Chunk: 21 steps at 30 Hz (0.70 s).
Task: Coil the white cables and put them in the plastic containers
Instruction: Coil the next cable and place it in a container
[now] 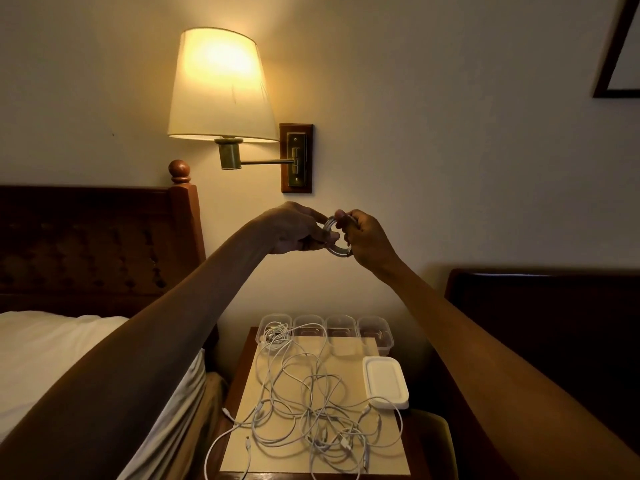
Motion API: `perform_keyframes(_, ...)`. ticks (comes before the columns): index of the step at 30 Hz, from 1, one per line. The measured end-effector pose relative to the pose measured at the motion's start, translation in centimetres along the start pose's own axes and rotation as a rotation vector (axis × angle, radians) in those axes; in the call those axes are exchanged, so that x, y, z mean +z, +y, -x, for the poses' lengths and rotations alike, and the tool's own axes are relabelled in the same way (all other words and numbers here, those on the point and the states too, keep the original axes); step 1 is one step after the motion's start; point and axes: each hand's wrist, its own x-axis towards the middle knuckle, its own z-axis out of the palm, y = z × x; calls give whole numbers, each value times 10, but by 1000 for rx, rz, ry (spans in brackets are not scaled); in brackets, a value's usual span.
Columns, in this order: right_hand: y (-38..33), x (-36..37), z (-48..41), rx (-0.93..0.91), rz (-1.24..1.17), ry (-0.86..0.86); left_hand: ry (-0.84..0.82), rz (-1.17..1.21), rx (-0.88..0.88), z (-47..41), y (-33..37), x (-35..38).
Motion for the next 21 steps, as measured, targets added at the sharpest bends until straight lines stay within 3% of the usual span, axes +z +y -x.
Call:
perform_keyframes(6,5,2,1,-121,35,85,-154,143,-77,5,-6,-5)
perform_keyframes(12,7,6,2,-114,54,-71,41,-454,2,-2,-4,-17)
perform_keyframes(16,8,5,3,-103,161,-171,49,-561,7,-6,-5,-21)
perform_keyframes(18,5,5,4,-46,272,-201,67,-566,29,-8,-10,-21)
perform_keyframes(21,-2,9,4,210,276,-345,64,-642,101,-14,-24,-21)
